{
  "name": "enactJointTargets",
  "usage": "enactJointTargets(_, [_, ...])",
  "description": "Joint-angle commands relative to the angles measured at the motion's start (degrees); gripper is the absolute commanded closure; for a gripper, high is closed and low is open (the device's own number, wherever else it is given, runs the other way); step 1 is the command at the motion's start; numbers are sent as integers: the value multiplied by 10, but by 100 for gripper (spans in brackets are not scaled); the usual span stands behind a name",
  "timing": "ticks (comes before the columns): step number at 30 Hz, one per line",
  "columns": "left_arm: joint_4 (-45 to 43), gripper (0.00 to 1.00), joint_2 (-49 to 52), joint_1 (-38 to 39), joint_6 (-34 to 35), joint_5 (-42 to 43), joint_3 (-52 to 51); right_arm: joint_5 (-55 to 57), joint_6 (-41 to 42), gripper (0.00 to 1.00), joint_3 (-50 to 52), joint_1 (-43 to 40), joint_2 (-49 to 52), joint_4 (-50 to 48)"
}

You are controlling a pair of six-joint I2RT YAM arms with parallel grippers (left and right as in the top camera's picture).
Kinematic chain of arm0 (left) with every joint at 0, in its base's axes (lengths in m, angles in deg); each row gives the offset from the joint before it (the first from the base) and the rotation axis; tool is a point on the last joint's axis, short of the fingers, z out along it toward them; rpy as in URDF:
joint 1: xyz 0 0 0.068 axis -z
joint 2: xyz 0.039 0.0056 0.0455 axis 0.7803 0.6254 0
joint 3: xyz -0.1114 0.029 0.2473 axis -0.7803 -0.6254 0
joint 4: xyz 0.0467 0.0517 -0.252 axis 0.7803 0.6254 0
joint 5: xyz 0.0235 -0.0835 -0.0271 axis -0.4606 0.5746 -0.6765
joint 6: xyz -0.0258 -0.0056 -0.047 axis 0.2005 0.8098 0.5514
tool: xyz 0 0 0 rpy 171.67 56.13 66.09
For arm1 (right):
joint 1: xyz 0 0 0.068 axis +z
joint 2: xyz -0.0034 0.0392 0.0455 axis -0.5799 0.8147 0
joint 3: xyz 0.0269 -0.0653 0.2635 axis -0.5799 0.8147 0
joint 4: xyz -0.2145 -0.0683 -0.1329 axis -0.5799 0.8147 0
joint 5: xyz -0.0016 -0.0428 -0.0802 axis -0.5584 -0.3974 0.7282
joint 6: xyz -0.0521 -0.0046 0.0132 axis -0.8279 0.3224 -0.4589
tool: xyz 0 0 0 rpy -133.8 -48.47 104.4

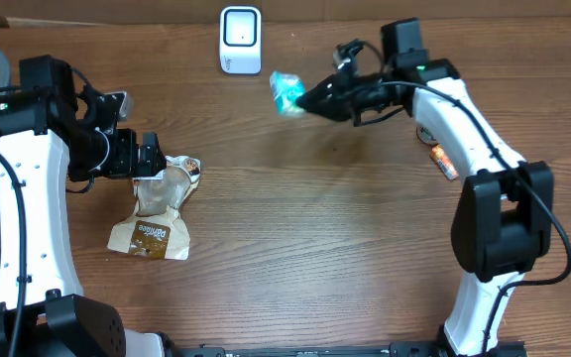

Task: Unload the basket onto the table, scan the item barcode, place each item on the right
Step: 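Hold the Kleenex pack in front of the white scanner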

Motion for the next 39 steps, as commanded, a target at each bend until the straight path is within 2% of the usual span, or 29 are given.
enactJointTargets(1, [0, 1, 2, -1, -15, 6, 1, 178, -47, 96, -79, 38, -8, 61])
enactJointTargets(6, [0, 1, 2, -1, -15, 6, 1, 423, -103, 96, -286, 90, 8, 222])
enactJointTargets(9, [0, 1, 2, -1, -15, 6, 1, 549, -133, 96, -388, 118, 18, 242])
enactJointTargets(14, [0, 0, 2, -1, -15, 6, 1, 792, -265, 96, -421, 175, 25, 113])
enactJointTargets(18, [0, 1, 2, -1, -15, 6, 1, 900, -368, 96, -421, 201, 66, -19])
enactJointTargets(22, [0, 0, 2, -1, -15, 6, 1, 921, -463, 96, -420, 202, 130, -139])
enactJointTargets(26, [0, 0, 2, -1, -15, 6, 1, 921, -565, 96, -417, 202, 192, -204])
enactJointTargets(30, [0, 0, 2, -1, -15, 6, 1, 917, -619, 96, -417, 202, 251, -238])
enactJointTargets(36, [0, 1, 2, -1, -15, 6, 1, 868, -766, 96, -417, 210, 317, -249])
enactJointTargets(39, [0, 0, 2, -1, -15, 6, 1, 868, -779, 96, -416, 212, 329, -258])
